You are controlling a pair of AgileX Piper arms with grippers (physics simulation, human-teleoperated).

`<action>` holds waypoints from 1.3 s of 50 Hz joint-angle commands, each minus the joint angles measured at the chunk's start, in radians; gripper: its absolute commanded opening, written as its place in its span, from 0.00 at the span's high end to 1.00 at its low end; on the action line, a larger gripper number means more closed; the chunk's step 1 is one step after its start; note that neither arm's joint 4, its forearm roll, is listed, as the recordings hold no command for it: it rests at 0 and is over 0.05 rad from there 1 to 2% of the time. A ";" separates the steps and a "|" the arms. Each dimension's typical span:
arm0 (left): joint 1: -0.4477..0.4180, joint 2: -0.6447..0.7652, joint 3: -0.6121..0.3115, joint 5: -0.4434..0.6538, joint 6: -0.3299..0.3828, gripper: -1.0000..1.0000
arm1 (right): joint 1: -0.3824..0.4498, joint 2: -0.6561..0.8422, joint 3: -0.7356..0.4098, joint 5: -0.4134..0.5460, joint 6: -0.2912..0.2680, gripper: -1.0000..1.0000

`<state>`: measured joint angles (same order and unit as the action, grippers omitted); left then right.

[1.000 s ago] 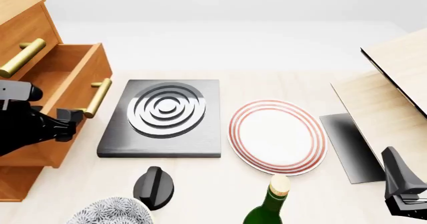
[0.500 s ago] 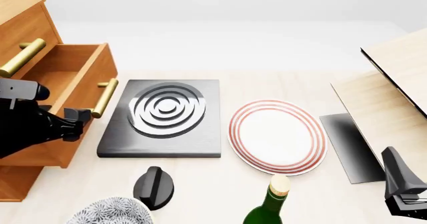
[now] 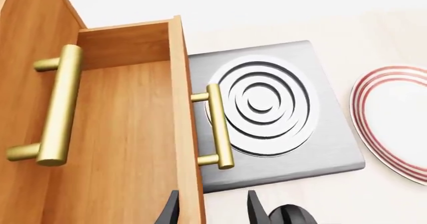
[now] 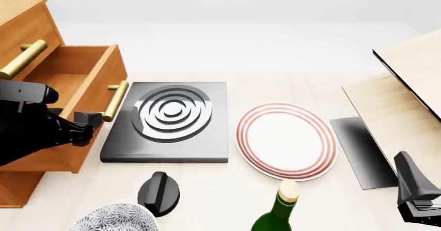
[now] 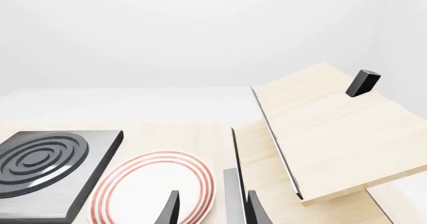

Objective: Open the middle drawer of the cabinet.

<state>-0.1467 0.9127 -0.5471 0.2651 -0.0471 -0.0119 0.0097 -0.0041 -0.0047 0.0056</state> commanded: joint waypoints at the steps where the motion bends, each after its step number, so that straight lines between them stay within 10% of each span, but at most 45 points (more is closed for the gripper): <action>1: -0.033 0.032 0.031 0.042 -0.012 0.00 | 0.000 0.001 0.000 0.000 0.000 0.00; 65: -0.144 -0.027 -0.003 0.102 -0.057 0.00 | 0.000 0.001 0.000 0.000 -0.001 0.00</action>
<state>-0.2581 0.9145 -0.5673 0.3088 -0.1158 -0.0118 0.0098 -0.0041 -0.0047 0.0055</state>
